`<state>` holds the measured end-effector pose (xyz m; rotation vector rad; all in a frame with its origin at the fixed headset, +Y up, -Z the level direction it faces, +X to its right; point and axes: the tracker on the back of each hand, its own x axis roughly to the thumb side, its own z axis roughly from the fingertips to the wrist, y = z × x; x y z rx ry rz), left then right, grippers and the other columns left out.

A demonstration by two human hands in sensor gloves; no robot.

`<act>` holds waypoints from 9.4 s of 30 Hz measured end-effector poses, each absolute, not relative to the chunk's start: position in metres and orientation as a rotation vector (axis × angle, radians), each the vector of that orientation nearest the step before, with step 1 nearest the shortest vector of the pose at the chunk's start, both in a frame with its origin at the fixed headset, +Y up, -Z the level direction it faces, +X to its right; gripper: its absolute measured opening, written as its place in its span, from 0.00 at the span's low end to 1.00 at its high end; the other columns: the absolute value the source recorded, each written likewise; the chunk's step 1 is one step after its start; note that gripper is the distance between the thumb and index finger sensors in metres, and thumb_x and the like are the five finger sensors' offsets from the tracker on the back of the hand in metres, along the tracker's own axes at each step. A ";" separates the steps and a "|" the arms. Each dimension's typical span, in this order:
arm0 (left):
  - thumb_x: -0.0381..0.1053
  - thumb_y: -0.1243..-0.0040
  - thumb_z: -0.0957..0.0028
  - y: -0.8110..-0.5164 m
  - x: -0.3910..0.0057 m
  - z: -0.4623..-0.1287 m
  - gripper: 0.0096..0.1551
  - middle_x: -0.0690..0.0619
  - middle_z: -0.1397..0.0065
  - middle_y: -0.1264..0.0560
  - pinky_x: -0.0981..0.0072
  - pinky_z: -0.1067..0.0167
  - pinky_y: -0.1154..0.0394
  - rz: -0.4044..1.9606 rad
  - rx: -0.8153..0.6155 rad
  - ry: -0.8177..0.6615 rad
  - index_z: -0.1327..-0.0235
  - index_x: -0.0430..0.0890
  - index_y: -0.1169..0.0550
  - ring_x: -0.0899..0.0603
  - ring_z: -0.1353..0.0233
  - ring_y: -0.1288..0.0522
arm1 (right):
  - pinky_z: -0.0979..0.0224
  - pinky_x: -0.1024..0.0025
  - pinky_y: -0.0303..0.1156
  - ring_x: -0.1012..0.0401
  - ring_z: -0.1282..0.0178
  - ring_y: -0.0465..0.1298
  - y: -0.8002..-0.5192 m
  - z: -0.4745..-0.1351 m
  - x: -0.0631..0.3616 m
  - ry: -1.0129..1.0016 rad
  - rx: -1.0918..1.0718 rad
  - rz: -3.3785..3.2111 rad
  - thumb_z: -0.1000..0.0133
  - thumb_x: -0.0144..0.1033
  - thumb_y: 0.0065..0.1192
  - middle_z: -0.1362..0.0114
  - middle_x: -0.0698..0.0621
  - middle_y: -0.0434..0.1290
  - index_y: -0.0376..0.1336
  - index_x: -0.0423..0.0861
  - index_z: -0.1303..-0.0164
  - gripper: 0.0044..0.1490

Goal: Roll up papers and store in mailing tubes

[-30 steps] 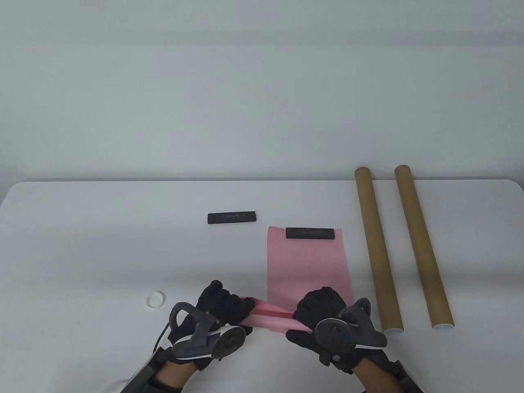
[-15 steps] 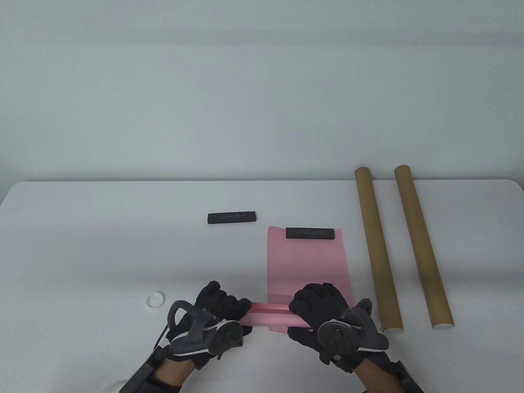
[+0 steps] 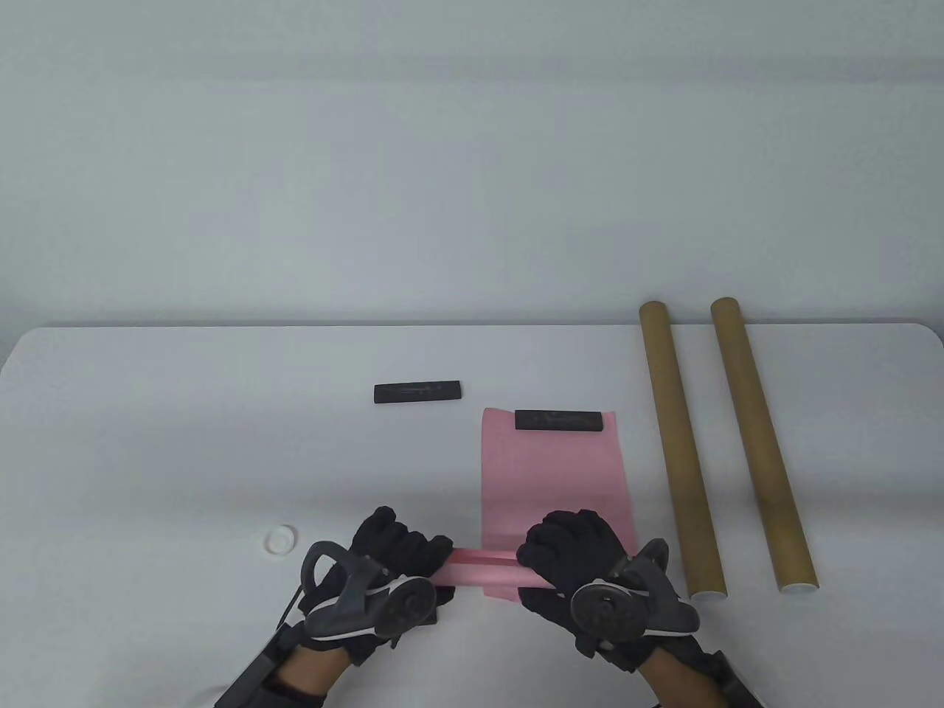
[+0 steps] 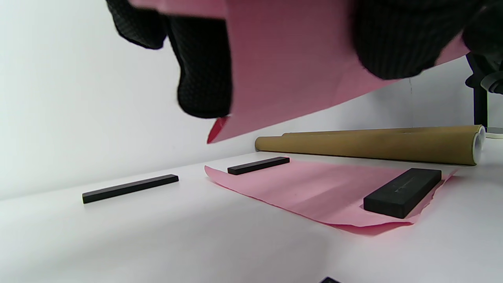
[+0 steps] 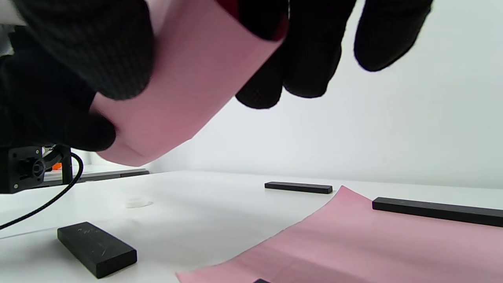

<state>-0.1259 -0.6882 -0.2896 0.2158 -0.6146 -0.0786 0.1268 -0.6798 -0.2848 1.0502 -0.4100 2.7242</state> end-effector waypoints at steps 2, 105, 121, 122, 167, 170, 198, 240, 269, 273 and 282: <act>0.72 0.38 0.61 -0.687 -0.125 -0.288 0.38 0.60 0.48 0.15 0.46 0.28 0.31 -0.085 0.231 -0.624 0.38 0.58 0.23 0.51 0.43 0.15 | 0.29 0.31 0.68 0.39 0.29 0.77 -0.680 -0.286 0.127 -0.380 1.048 2.717 0.49 0.62 0.66 0.34 0.44 0.80 0.78 0.45 0.49 0.35; 0.73 0.41 0.62 -0.686 -0.118 -0.286 0.41 0.59 0.49 0.14 0.46 0.28 0.30 -0.070 0.154 -0.652 0.37 0.55 0.23 0.50 0.44 0.13 | 0.28 0.32 0.69 0.40 0.29 0.78 -0.674 -0.275 0.119 -0.466 1.138 2.715 0.50 0.53 0.76 0.34 0.45 0.79 0.73 0.46 0.39 0.33; 0.64 0.36 0.57 -0.686 -0.094 -0.276 0.31 0.61 0.49 0.14 0.50 0.31 0.25 0.060 0.109 -0.664 0.40 0.57 0.23 0.53 0.45 0.12 | 0.24 0.31 0.64 0.43 0.24 0.76 -0.665 -0.246 0.085 -0.819 1.274 2.845 0.52 0.54 0.77 0.30 0.48 0.77 0.70 0.50 0.34 0.37; 0.64 0.36 0.57 -0.685 -0.101 -0.281 0.30 0.61 0.48 0.15 0.49 0.30 0.26 0.095 0.096 -0.630 0.41 0.58 0.23 0.52 0.45 0.12 | 0.23 0.29 0.61 0.41 0.23 0.74 -0.664 -0.246 0.088 -0.856 1.230 2.807 0.52 0.55 0.76 0.27 0.47 0.74 0.67 0.49 0.29 0.42; 0.45 0.29 0.56 -0.735 -0.200 -0.361 0.19 0.53 0.40 0.19 0.37 0.29 0.38 0.884 -0.308 -0.283 0.51 0.60 0.18 0.39 0.28 0.22 | 0.28 0.27 0.63 0.35 0.23 0.70 -0.651 -0.264 0.137 -0.842 0.972 2.675 0.47 0.58 0.66 0.22 0.39 0.68 0.63 0.41 0.23 0.47; 0.46 0.30 0.55 -0.716 -0.197 -0.352 0.21 0.53 0.40 0.19 0.38 0.28 0.37 0.653 -0.159 -0.286 0.48 0.59 0.19 0.39 0.29 0.22 | 0.29 0.27 0.64 0.34 0.24 0.70 -0.650 -0.271 0.146 -0.819 0.873 2.701 0.47 0.58 0.67 0.22 0.38 0.68 0.63 0.40 0.23 0.48; 0.48 0.32 0.55 -0.682 -0.205 -0.329 0.23 0.55 0.37 0.21 0.40 0.26 0.38 -0.033 0.150 -0.166 0.45 0.62 0.21 0.43 0.30 0.23 | 0.37 0.40 0.78 0.37 0.34 0.75 -0.752 -0.438 0.283 0.643 -0.956 2.885 0.51 0.60 0.76 0.28 0.34 0.68 0.56 0.30 0.23 0.61; 0.49 0.33 0.55 -0.662 -0.260 -0.328 0.23 0.55 0.37 0.22 0.39 0.27 0.39 0.058 0.283 0.087 0.45 0.62 0.21 0.42 0.30 0.23 | 0.27 0.45 0.73 0.49 0.32 0.76 -0.652 -0.304 0.286 -0.921 0.262 3.187 0.57 0.44 0.87 0.30 0.54 0.71 0.65 0.58 0.34 0.41; 0.74 0.40 0.62 -0.665 -0.156 -0.296 0.60 0.46 0.23 0.36 0.40 0.27 0.38 -0.083 0.293 -0.400 0.21 0.46 0.46 0.46 0.33 0.26 | 0.27 0.42 0.73 0.49 0.33 0.76 -0.650 -0.300 0.266 -0.876 0.440 3.229 0.57 0.44 0.88 0.30 0.54 0.71 0.65 0.59 0.34 0.41; 0.72 0.40 0.60 -0.668 -0.147 -0.293 0.57 0.45 0.22 0.38 0.40 0.28 0.39 -0.099 0.313 -0.398 0.21 0.48 0.45 0.41 0.31 0.30 | 0.27 0.42 0.73 0.49 0.33 0.76 -0.651 -0.300 0.267 -0.875 0.434 3.222 0.57 0.43 0.88 0.30 0.53 0.72 0.65 0.58 0.34 0.41; 0.77 0.44 0.64 -0.637 -0.171 -0.284 0.63 0.45 0.17 0.46 0.38 0.24 0.46 0.023 0.445 -0.320 0.20 0.49 0.50 0.34 0.17 0.45 | 0.28 0.42 0.73 0.48 0.33 0.76 -0.652 -0.303 0.270 -0.856 0.353 3.179 0.57 0.43 0.88 0.30 0.53 0.72 0.65 0.57 0.34 0.42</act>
